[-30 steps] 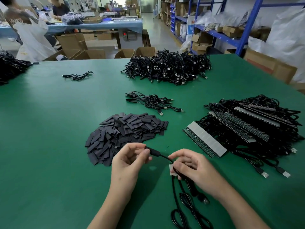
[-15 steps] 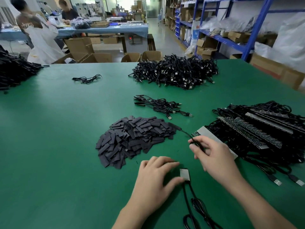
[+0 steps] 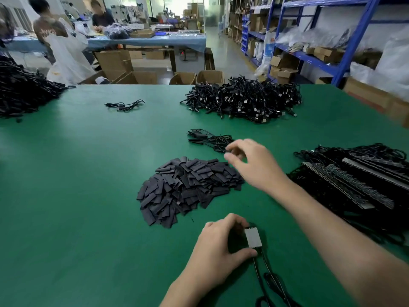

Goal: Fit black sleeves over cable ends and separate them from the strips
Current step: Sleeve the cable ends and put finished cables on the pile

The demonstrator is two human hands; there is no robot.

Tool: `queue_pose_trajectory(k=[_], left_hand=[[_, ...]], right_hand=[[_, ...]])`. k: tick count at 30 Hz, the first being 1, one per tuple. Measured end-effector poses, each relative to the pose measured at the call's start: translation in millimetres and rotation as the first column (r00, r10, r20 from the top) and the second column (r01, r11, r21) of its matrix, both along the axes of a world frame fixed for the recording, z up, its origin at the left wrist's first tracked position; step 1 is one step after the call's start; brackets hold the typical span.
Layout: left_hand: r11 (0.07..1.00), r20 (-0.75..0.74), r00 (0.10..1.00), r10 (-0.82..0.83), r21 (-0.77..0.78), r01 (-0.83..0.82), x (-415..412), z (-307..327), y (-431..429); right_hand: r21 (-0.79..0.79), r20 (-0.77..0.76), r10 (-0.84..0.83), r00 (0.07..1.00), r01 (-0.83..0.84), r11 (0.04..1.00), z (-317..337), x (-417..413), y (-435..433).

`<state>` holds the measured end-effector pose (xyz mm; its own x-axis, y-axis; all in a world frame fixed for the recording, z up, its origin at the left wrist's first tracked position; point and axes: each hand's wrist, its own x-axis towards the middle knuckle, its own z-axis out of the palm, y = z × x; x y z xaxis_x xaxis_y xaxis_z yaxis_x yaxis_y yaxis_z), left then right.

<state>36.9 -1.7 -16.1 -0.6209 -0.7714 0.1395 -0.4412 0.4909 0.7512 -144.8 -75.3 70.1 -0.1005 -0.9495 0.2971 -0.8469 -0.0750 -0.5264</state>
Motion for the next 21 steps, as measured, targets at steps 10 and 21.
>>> queue_pose_trajectory(k=[10, 21], left_hand=[[0.948, -0.343, 0.939, 0.026, 0.307, 0.087, 4.3, 8.6, 2.3], [0.949, -0.348, 0.937, 0.038, 0.306, 0.075, 1.3, 6.9, 6.3]], right_hand=[[0.155, 0.448, 0.056, 0.892, -0.139, 0.978, -70.6, -2.0, 139.8], [0.117, 0.739, 0.098, 0.666, -0.271, 0.955, -85.2, 12.3, 147.7]])
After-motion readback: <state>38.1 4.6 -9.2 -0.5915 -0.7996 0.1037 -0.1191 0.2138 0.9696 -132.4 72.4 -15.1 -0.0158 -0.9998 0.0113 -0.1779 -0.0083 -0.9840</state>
